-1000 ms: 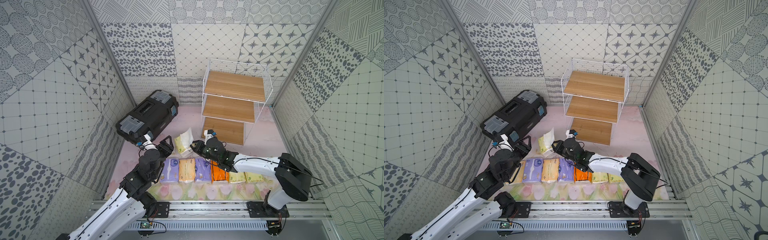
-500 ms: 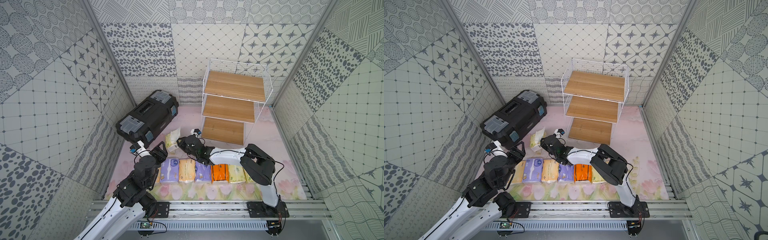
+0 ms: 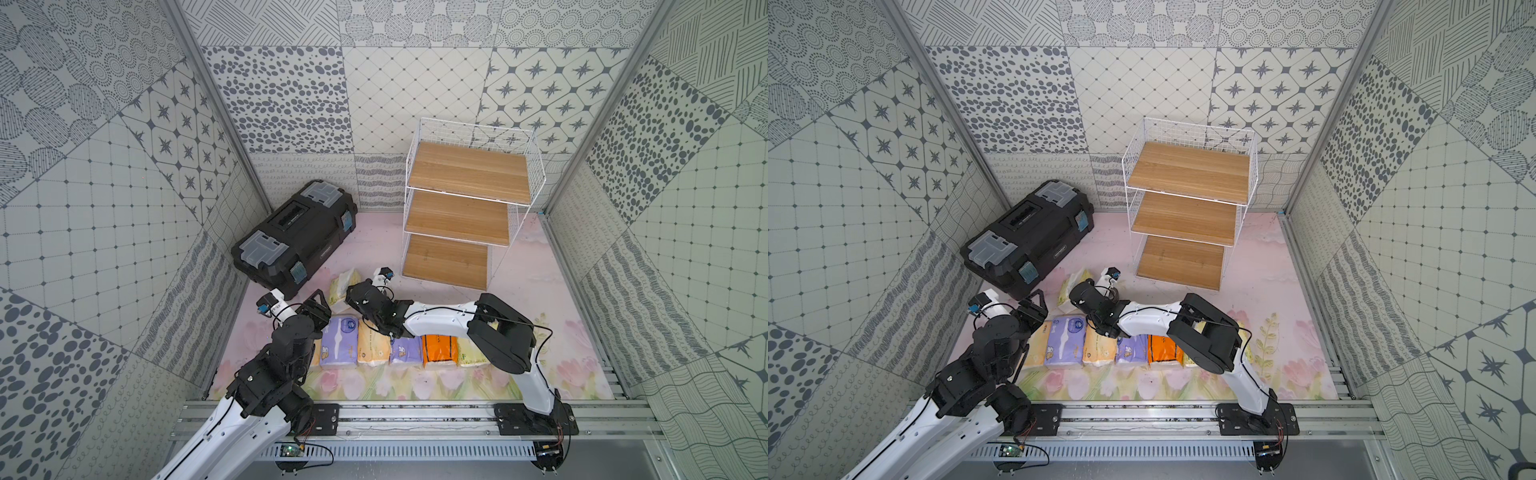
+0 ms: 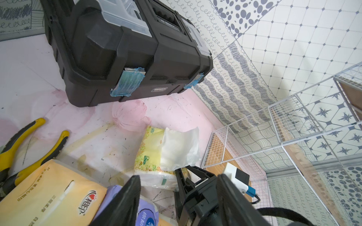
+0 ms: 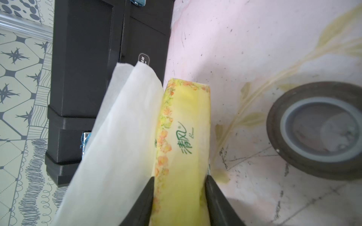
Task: Remove the tissue boxes from the shelf
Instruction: Place the box of tissues at the center of the board.
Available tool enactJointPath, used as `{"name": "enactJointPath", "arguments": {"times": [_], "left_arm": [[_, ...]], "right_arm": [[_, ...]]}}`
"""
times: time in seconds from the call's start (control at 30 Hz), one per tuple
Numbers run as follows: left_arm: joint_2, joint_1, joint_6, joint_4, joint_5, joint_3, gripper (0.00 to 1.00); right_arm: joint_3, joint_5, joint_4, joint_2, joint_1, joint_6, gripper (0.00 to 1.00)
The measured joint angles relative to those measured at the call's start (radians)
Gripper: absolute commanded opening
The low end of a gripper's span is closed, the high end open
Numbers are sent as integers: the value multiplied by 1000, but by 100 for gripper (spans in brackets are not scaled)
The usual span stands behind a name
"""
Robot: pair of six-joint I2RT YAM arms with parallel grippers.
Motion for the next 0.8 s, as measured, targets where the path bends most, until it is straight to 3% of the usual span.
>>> {"name": "enactJointPath", "arguments": {"times": [0.3,0.57,0.8], "left_arm": [[0,0,-51,-42,-45,-2,64],[27,0,-85,-71,-84,-11,65],[130,50,-56,-61,-77,-7,67]], "right_arm": [[-45,92,-9,-24,9,-90,75],[-279,191,13,-260,25,-225,77],[-511,254,74,-554,19,-443,77]]}}
